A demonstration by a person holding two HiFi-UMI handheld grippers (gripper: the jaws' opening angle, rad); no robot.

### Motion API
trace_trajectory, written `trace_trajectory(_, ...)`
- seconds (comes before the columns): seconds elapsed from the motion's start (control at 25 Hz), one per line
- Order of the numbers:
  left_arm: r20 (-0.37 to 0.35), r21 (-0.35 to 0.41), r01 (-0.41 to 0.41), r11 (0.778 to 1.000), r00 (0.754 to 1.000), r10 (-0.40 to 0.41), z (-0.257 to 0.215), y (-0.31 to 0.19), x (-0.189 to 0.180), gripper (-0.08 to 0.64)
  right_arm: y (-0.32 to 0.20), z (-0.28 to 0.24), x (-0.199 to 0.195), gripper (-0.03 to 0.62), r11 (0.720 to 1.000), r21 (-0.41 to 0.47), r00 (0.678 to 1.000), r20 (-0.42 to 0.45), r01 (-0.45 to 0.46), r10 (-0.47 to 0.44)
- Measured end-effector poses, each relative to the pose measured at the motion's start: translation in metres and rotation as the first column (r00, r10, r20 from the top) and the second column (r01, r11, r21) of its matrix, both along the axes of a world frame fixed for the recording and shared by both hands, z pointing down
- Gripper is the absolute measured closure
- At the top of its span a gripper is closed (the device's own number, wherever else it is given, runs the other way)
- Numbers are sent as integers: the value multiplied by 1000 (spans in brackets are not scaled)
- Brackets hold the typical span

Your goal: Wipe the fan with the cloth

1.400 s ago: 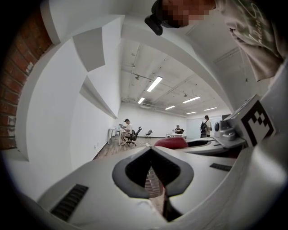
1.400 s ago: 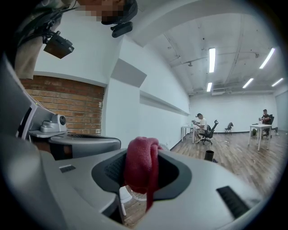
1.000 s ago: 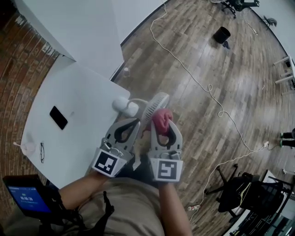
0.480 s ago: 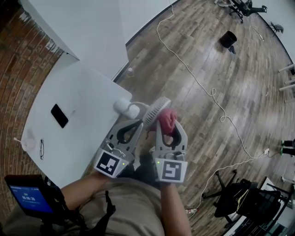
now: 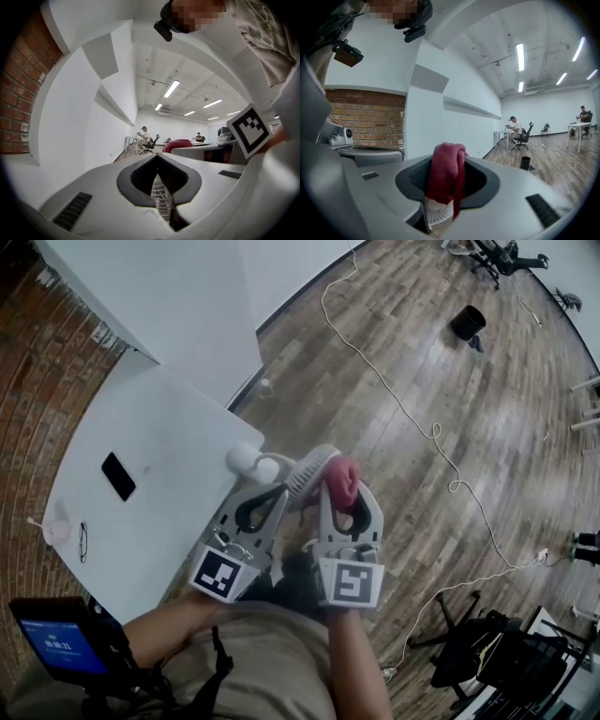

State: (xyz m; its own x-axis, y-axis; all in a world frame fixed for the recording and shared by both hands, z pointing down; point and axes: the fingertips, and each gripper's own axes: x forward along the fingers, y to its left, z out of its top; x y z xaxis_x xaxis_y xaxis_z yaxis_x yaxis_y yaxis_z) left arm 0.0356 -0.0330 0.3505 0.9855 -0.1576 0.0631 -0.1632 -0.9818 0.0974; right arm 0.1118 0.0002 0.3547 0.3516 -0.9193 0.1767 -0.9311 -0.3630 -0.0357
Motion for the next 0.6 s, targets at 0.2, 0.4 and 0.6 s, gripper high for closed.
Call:
trace_trajectory(0.2, 19, -6, 19, 1000, 1000, -19, 5, 0, 5, 558, -1, 3, 16, 423, 1000, 9, 1000, 15, 5, -5)
trace_trajectory(0.4, 25, -15, 51, 999, 998, -51, 7, -9, 3, 558, -10, 8, 24, 423, 1000, 5, 1000, 16, 18, -18)
trace_trajectory(0.6, 39, -28, 73, 997, 997, -72, 11, -12, 3, 558, -12, 10, 39, 423, 1000, 15, 1000, 11, -7, 7)
